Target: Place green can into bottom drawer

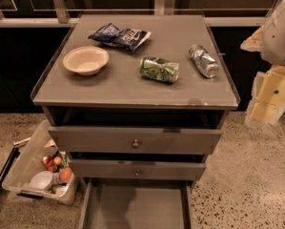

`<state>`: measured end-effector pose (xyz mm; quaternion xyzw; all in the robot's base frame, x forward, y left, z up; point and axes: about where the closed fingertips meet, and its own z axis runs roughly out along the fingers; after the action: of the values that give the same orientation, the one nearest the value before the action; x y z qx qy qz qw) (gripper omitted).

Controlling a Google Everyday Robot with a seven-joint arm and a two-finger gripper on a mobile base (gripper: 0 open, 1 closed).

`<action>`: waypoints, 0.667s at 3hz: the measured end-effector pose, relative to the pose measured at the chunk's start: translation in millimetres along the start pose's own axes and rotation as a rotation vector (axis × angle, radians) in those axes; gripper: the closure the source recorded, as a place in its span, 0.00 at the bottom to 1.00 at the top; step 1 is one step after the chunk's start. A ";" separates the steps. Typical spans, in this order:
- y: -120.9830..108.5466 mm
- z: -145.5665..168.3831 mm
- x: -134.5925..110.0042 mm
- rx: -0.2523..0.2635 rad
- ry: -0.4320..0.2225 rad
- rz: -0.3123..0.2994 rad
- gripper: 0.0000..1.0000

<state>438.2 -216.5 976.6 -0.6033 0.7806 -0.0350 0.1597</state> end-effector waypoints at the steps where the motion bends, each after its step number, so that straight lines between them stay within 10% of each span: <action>1: 1.8 -2.7 -0.9 0.009 0.001 -0.003 0.00; 2: 4.1 1.8 -12.1 0.028 -0.015 -0.043 0.00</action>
Offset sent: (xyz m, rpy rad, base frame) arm 0.0025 0.0365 -0.0107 -0.0062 -0.0732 0.1194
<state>437.5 -203.7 976.4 -0.6180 0.7656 -0.0447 0.1731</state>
